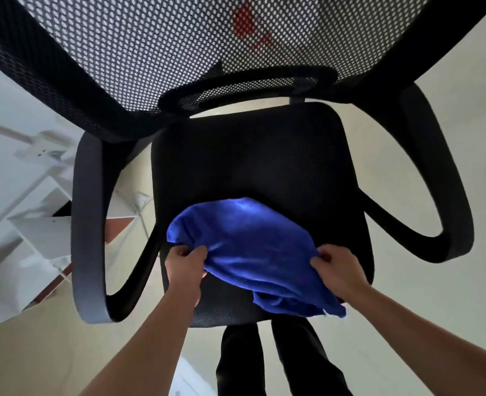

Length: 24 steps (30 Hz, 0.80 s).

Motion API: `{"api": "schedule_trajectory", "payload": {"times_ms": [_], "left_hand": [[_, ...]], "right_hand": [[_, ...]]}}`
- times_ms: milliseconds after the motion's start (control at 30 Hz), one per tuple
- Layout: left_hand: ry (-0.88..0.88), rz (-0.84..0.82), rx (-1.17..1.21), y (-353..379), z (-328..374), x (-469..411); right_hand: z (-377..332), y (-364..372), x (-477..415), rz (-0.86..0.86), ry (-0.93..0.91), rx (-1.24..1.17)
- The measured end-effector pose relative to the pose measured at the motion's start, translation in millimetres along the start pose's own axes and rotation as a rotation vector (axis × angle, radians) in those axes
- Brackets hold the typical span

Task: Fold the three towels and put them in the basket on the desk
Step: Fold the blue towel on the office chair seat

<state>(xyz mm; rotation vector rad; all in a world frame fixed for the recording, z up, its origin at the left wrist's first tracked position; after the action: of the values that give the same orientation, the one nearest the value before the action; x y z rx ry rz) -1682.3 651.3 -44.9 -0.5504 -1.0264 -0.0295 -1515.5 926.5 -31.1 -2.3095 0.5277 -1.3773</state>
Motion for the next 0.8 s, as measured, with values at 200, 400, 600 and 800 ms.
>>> {"api": "schedule_trajectory", "payload": {"times_ms": [200,400,600,800], "left_hand": [[-0.096,-0.096,0.261,8.2,26.7,-18.2],[0.171,-0.004,0.232,-18.0,94.3,-13.6],[0.37,0.085,0.133,-19.7,161.5,-28.7],[0.214,0.015,0.029,14.9,160.0,-51.6]], "right_hand": [[-69.1,14.9,-40.2,-0.082,0.212,-0.333],[-118.3,-29.7,-64.2,0.293,-0.155,-0.468],[-130.2,-95.5,-71.7,0.588,-0.37,-0.354],[-95.9,-81.8,-115.5,0.385,-0.048,-0.19]]}}
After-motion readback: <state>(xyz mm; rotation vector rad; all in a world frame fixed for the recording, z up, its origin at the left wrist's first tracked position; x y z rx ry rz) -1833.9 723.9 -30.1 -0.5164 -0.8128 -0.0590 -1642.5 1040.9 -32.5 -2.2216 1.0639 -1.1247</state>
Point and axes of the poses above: each hand's wrist, its own x-axis away from the middle knuckle, its own y-axis out of the palm, z = x × y, the point moved 7 cm from there along -x, towards the middle knuckle, and after that the axes turned 9 degrees about -x, right-handed, at the moved point
